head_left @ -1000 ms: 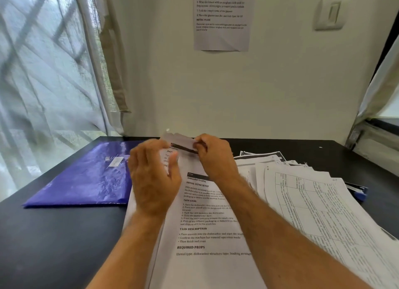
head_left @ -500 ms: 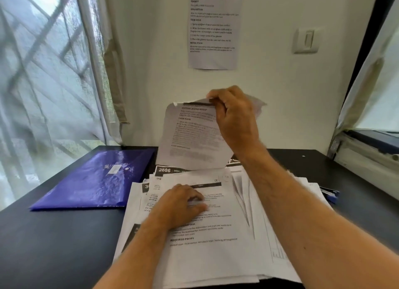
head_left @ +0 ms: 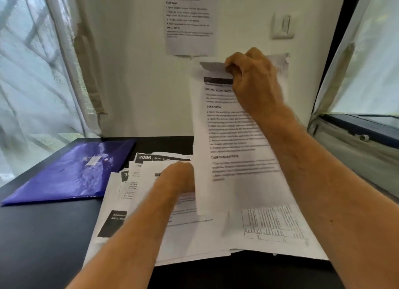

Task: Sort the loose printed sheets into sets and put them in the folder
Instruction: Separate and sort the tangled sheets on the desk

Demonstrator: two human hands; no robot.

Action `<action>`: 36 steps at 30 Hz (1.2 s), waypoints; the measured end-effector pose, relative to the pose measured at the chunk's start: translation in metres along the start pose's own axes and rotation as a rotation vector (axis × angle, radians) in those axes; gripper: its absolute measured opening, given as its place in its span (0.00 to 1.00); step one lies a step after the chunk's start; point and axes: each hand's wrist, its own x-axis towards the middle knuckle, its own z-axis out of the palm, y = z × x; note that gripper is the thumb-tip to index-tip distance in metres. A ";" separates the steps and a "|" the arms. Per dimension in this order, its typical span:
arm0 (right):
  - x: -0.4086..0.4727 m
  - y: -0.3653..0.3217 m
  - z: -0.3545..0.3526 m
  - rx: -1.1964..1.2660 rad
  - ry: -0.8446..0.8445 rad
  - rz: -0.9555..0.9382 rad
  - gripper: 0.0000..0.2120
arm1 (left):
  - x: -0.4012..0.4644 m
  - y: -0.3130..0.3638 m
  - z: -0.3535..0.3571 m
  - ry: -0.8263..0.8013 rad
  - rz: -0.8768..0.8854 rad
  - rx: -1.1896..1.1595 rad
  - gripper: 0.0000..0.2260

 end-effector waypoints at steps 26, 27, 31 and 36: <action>-0.180 0.099 0.026 0.191 -0.651 0.617 0.08 | -0.010 0.097 0.055 0.245 0.127 -0.478 0.32; -0.180 0.100 0.025 0.182 -0.728 0.618 0.09 | -0.012 0.099 0.054 0.266 0.129 -0.544 0.31; -0.181 0.097 0.022 0.186 -0.755 0.593 0.09 | -0.013 0.098 0.046 0.366 0.132 -0.752 0.11; -0.179 0.089 0.018 0.161 -0.714 0.500 0.07 | -0.010 0.090 0.042 0.347 0.017 -0.980 0.03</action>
